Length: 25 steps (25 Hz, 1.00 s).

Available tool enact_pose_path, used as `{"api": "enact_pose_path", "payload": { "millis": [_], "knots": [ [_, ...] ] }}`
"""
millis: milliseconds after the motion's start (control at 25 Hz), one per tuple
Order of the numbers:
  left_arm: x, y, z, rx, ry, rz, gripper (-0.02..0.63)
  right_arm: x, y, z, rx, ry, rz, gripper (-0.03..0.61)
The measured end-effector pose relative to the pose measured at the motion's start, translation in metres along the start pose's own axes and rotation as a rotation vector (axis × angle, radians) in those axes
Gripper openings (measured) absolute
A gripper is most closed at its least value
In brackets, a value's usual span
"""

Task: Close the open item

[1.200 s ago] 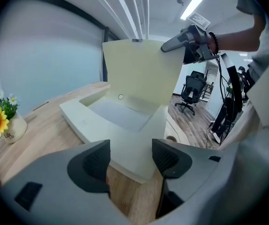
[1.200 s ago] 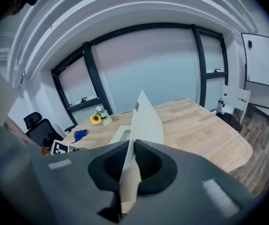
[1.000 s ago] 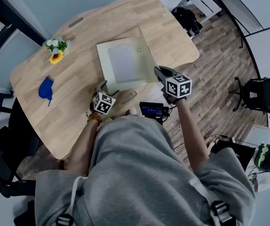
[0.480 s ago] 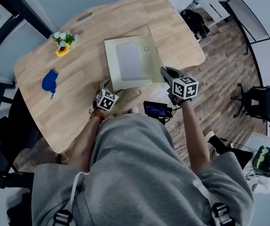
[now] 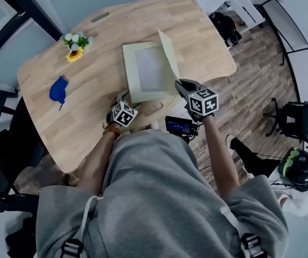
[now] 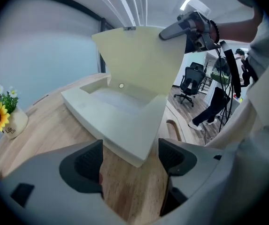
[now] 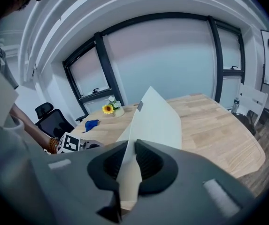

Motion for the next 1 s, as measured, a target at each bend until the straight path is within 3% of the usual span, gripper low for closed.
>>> {"api": "enact_pose_path", "payload": {
  "millis": [560,1000],
  "knots": [
    [-0.001,-0.004,-0.006,-0.039,0.027,0.012,0.37,0.038,-0.016,-0.035,-0.082,0.091,-0.128,0.044],
    [0.002,-0.006,-0.004,-0.089,0.015,0.009,0.37,0.068,-0.026,-0.057,-0.144,0.102,-0.256,0.049]
  ]
}}
Point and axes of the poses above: the fingertips, and each gripper's own axes: x forward along the fingers, z to its right, y out of its top, the point moved 5 cm from there along -x, backward along the fingers, and after that the axes turned 5 degrees about z, right-handed, at the moved point
